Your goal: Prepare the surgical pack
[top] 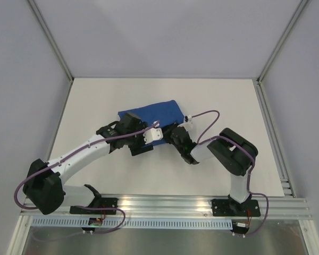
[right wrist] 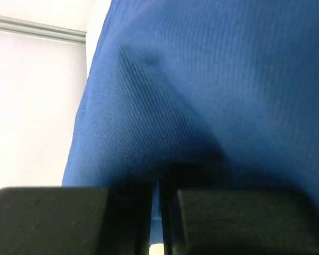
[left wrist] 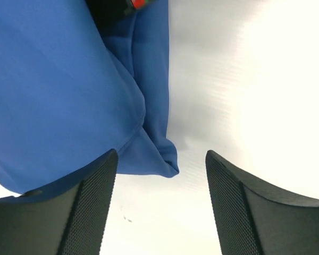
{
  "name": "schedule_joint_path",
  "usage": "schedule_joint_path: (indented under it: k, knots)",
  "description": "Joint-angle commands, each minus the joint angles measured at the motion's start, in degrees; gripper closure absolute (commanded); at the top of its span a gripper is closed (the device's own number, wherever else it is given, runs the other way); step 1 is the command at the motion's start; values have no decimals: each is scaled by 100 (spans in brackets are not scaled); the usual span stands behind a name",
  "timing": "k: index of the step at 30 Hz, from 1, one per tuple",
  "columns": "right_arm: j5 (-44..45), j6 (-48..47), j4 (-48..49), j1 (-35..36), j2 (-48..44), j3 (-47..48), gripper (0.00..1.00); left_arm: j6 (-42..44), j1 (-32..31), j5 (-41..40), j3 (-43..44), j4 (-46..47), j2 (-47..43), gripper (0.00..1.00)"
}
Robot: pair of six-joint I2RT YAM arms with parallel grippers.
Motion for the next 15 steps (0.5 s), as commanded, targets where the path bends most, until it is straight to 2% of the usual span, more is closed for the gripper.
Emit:
schedule_joint_path:
  k: [1, 2, 6, 10, 15]
  knots:
    - [698, -57, 208, -175, 91, -126, 92, -411, -32, 695, 712, -77, 74, 20]
    - [646, -232, 121, -175, 55, -109, 92, -482, -24, 669, 792, 71, 171, 16]
    - [339, -312, -117, -175, -138, -12, 92, -746, -24, 353, 1118, 424, 830, 16]
    - [285, -85, -56, -175, -235, -108, 92, -720, -24, 73, 1417, 530, 1524, 26]
    - [83, 135, 217, -219, -165, -153, 92, -702, -24, -209, 1251, 775, 1666, 39]
